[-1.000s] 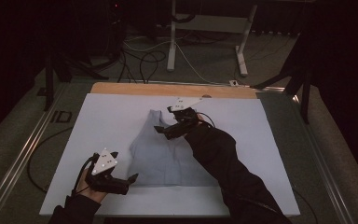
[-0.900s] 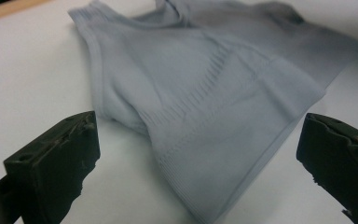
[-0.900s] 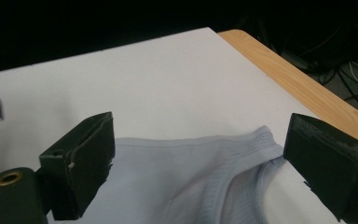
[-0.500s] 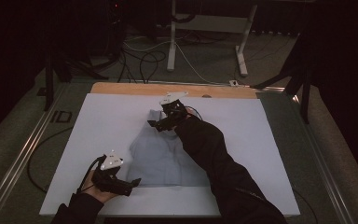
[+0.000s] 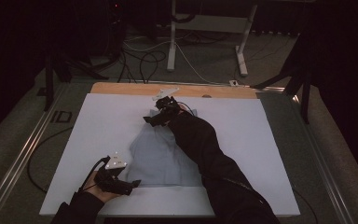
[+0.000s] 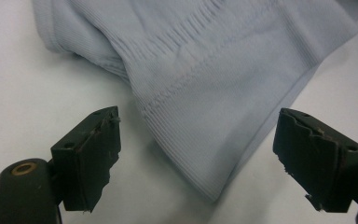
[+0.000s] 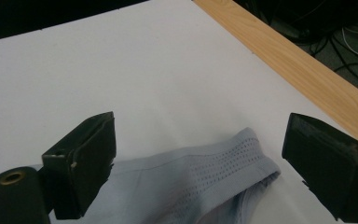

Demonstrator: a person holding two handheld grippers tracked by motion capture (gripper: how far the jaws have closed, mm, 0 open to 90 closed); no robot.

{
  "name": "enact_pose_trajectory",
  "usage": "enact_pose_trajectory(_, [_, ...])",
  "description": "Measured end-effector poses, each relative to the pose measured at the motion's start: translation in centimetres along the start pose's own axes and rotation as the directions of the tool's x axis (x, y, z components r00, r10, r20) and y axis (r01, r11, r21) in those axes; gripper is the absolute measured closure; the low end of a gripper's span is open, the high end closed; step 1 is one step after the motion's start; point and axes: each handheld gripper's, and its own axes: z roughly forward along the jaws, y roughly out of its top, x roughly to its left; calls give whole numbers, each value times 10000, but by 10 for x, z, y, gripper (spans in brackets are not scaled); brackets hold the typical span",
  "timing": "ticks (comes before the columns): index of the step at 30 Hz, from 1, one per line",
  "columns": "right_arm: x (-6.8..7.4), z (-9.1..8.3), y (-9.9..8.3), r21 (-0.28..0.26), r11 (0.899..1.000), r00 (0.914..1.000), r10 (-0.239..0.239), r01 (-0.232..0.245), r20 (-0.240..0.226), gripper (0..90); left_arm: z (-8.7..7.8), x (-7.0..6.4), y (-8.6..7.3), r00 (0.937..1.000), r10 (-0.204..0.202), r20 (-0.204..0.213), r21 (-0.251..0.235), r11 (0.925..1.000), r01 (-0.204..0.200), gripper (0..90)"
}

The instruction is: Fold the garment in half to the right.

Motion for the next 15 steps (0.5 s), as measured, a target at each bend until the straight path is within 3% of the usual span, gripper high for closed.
enact_pose_trajectory(4, [-4,9,-1,318,9994,9999,150,-149,-33,100,5,-1,0,9990,427,152,331,9985,-431,240])
enact_pose_trajectory(7, [-6,13,0,411,9988,9996,269,-266,-50,99,7,1,0,9991,395,136,486,9980,-401,292])
enact_pose_trajectory(15, [-6,21,3,493,9981,9993,372,-371,-24,99,11,-8,3,9956,938,-34,911,9915,-931,407])
